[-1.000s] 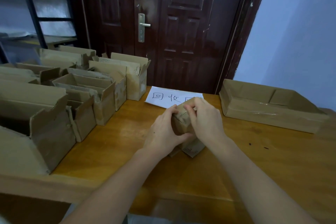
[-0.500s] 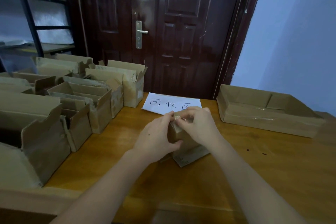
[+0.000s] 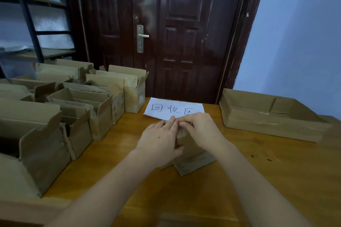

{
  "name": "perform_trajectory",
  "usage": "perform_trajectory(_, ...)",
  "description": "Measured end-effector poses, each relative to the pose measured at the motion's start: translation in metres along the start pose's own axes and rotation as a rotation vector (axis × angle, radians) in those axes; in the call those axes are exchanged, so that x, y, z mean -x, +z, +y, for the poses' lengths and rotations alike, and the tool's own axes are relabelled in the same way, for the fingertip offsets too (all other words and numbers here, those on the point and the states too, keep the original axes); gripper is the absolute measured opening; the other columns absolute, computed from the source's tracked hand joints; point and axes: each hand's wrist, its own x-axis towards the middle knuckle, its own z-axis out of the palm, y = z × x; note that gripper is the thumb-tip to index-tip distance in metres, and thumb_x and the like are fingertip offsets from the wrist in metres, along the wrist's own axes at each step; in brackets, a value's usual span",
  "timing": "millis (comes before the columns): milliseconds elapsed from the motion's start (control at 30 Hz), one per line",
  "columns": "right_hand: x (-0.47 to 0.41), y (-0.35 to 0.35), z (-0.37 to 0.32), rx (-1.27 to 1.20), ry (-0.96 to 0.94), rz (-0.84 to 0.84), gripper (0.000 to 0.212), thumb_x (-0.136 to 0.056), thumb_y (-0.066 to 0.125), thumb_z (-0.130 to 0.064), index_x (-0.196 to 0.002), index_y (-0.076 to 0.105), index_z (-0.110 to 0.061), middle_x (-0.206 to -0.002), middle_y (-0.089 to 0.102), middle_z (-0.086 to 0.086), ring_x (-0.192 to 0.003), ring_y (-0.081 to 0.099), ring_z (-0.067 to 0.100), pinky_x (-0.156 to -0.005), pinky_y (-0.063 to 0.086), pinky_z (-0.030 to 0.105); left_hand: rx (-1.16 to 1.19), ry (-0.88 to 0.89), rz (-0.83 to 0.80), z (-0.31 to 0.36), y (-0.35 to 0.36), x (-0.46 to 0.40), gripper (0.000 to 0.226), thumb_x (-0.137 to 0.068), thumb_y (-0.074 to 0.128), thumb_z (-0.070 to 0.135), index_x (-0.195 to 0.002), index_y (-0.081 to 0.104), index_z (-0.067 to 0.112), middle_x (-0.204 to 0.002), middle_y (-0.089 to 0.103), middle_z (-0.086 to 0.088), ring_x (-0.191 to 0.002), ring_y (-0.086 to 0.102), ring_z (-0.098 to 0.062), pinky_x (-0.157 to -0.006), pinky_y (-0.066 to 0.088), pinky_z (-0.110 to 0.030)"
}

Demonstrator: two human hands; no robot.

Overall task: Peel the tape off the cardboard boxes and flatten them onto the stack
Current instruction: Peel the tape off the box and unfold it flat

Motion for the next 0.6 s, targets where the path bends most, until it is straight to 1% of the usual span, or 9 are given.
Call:
perform_trajectory(67, 0.005, 0.001, 0.001, -0.178, 0.015, 0.048, 0.033, -0.104, 0.053, -0.033, -0.135, 0.063, -0.035, -0.123, 0.071, -0.013, -0.128, 0.054, 0.016, -0.105, 0.048, 0.043, 0.013, 0.001, 0.001, 0.001, 0.002, 0.001, 0.088, -0.097, 0.046, 0.068, -0.165, 0.007, 0.026, -0.172, 0.015, 0.001, -0.154, 0.028, -0.025, -0.122, 0.029, -0.043)
perform_trajectory(133, 0.006, 0.005, 0.002, -0.224, 0.094, 0.113, 0.039, -0.1, 0.062, -0.031, -0.138, 0.06, -0.033, -0.126, 0.07, -0.01, -0.131, 0.051, 0.014, -0.108, 0.046, 0.04, 0.04, 0.003, -0.011, 0.0, 0.004, 0.002, 0.088, -0.097, 0.046, 0.068, -0.165, 0.006, 0.027, -0.173, 0.012, 0.002, -0.155, 0.024, -0.024, -0.123, 0.027, -0.043)
perform_trajectory(167, 0.005, 0.007, 0.003, -0.199, 0.146, 0.137, 0.04, -0.097, 0.066, -0.034, -0.137, 0.062, -0.032, -0.131, 0.067, -0.006, -0.133, 0.046, 0.014, -0.108, 0.044, 0.037, 0.05, 0.005, -0.016, -0.002, 0.004, 0.003, 0.088, -0.097, 0.047, 0.068, -0.165, 0.006, 0.028, -0.173, 0.012, 0.003, -0.156, 0.023, -0.023, -0.123, 0.026, -0.042)
perform_trajectory(233, 0.002, 0.01, 0.005, -0.119, 0.211, 0.133, 0.031, -0.094, 0.068, -0.04, -0.124, 0.071, -0.033, -0.14, 0.06, -0.002, -0.138, 0.035, 0.017, -0.11, 0.038, 0.035, 0.049, 0.004, -0.01, -0.003, 0.002, 0.003, 0.088, -0.095, 0.049, 0.068, -0.164, 0.011, 0.029, -0.172, 0.016, 0.004, -0.155, 0.025, -0.022, -0.123, 0.026, -0.042)
perform_trajectory(300, -0.001, 0.014, 0.006, -0.113, 0.231, 0.119, 0.019, -0.094, 0.066, -0.042, -0.108, 0.078, -0.035, -0.137, 0.062, -0.002, -0.138, 0.036, 0.018, -0.109, 0.037, 0.036, 0.022, 0.002, 0.018, 0.001, 0.0, 0.0, 0.086, -0.093, 0.048, 0.07, -0.162, 0.021, 0.028, -0.17, 0.023, 0.001, -0.155, 0.025, -0.023, -0.124, 0.023, -0.043)
perform_trajectory(367, -0.005, 0.017, 0.004, -0.125, 0.263, 0.137, 0.017, -0.096, 0.064, -0.042, -0.1, 0.079, -0.034, -0.125, 0.067, -0.005, -0.129, 0.045, 0.018, -0.102, 0.045, 0.041, -0.007, -0.003, 0.057, 0.009, -0.001, -0.004, 0.082, -0.094, 0.045, 0.072, -0.159, 0.032, 0.024, -0.168, 0.03, -0.001, -0.155, 0.025, -0.022, -0.126, 0.018, -0.042)
perform_trajectory(467, -0.008, 0.014, 0.006, -0.033, 0.258, 0.246, 0.014, -0.1, 0.06, -0.031, -0.097, 0.07, -0.022, -0.101, 0.067, -0.004, -0.1, 0.06, 0.018, -0.08, 0.054, 0.036, -0.006, -0.008, 0.044, 0.01, -0.002, -0.01, 0.081, -0.096, 0.045, 0.073, -0.156, 0.035, 0.02, -0.167, 0.031, -0.002, -0.155, 0.025, -0.019, -0.127, 0.016, -0.04)
perform_trajectory(533, -0.008, 0.009, 0.011, 0.098, 0.218, 0.32, 0.009, -0.101, 0.057, -0.021, -0.093, 0.062, -0.02, -0.09, 0.061, -0.004, -0.081, 0.059, 0.017, -0.071, 0.055, 0.037, -0.01, 0.01, 0.016, 0.005, -0.003, -0.011, 0.083, -0.095, 0.048, 0.073, -0.156, 0.034, 0.02, -0.167, 0.03, -0.002, -0.155, 0.025, -0.019, -0.128, 0.015, -0.04)
perform_trajectory(600, -0.009, 0.007, 0.013, 0.214, 0.153, 0.276, 0.013, -0.098, 0.056, -0.012, -0.087, 0.058, -0.02, -0.085, 0.057, -0.004, -0.077, 0.056, 0.017, -0.068, 0.054, 0.035, -0.029, 0.017, 0.005, 0.002, -0.005, -0.012, 0.081, -0.093, 0.052, 0.072, -0.154, 0.037, 0.02, -0.166, 0.034, -0.002, -0.153, 0.03, -0.019, -0.128, 0.015, -0.041)
